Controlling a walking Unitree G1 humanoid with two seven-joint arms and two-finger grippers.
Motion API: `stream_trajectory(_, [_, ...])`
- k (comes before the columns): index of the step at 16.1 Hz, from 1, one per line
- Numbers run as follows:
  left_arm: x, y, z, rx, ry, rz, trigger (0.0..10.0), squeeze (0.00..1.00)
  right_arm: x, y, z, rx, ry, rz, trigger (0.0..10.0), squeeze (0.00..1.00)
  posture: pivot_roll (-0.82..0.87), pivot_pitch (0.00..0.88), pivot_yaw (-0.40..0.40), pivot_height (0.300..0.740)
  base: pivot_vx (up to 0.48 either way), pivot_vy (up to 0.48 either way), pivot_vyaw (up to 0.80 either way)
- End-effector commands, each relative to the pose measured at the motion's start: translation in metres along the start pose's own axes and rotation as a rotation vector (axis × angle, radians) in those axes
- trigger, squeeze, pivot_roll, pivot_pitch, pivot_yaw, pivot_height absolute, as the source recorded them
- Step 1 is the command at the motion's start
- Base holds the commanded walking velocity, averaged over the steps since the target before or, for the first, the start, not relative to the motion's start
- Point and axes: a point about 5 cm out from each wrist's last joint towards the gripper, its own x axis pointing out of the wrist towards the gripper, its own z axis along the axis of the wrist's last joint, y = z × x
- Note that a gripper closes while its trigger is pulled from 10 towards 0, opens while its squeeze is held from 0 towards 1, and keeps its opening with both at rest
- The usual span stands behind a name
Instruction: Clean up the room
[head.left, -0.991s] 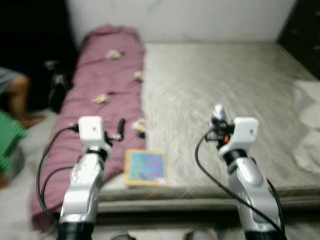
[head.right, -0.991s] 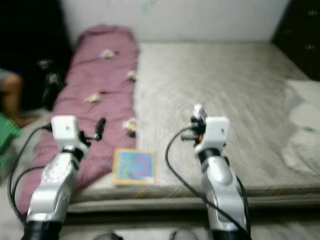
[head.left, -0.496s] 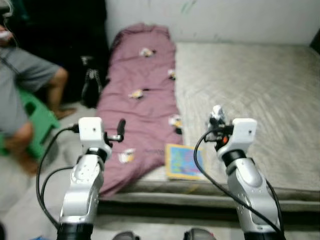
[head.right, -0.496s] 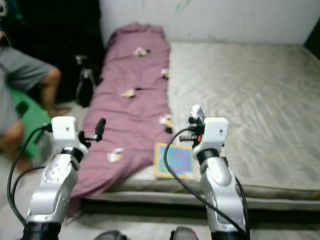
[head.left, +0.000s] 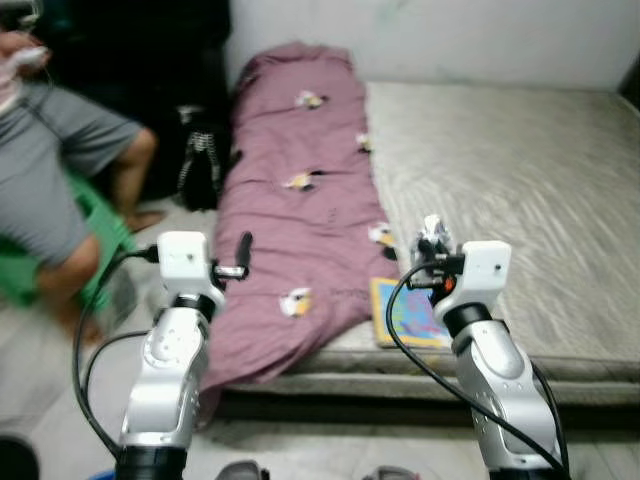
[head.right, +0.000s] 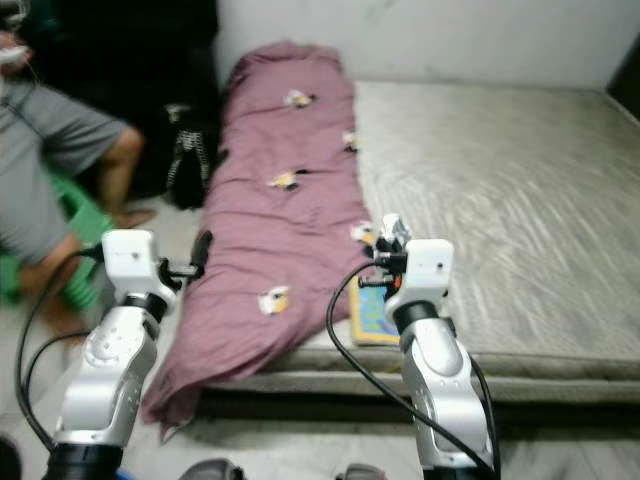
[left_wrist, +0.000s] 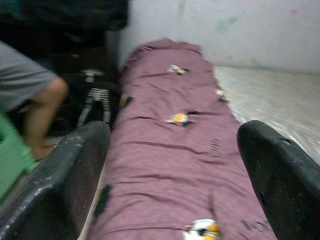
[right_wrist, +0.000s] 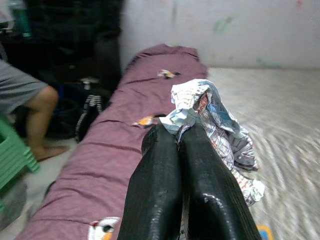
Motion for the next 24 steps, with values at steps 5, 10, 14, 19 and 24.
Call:
stream_trajectory(5, [0.000, 0.006, 0.004, 0.002, 0.005, -0.011, 10.0, 0.00, 0.007, 0.000, 0.004, -0.014, -0.021, 0.006, 10.0, 0.00, -0.03, 0.000, 0.027, 0.740, 0.000, 0.000, 0.80])
stream_trajectory(10, [-0.003, 0.008, 0.002, 0.060, -0.011, 0.038, 10.0, 0.00, 0.009, 0.001, 0.003, -0.018, -0.019, 0.017, 10.0, 0.00, -0.02, 0.000, 0.018, 0.740, 0.000, 0.000, 0.80])
stream_trajectory(14, [-0.003, 0.018, 0.002, 0.095, -0.007, 0.081, 10.0, 0.00, 0.009, 0.003, 0.000, -0.015, -0.013, 0.022, 10.0, 0.00, -0.01, 0.000, 0.016, 0.740, 0.000, 0.000, 0.80])
stream_trajectory(19, [-0.007, 0.018, 0.000, 0.099, -0.002, 0.101, 10.0, 0.00, 0.017, 0.007, -0.001, -0.015, -0.012, 0.042, 10.0, 0.00, 0.04, 0.000, -0.018, 0.740, 0.000, 0.000, 0.80])
stream_trajectory(24, [-0.013, 0.022, -0.002, 0.096, 0.002, 0.137, 10.0, 0.00, 0.026, 0.013, 0.000, -0.018, -0.015, 0.082, 10.0, 0.00, 0.06, 0.000, -0.039, 0.740, 0.000, 0.000, 0.80])
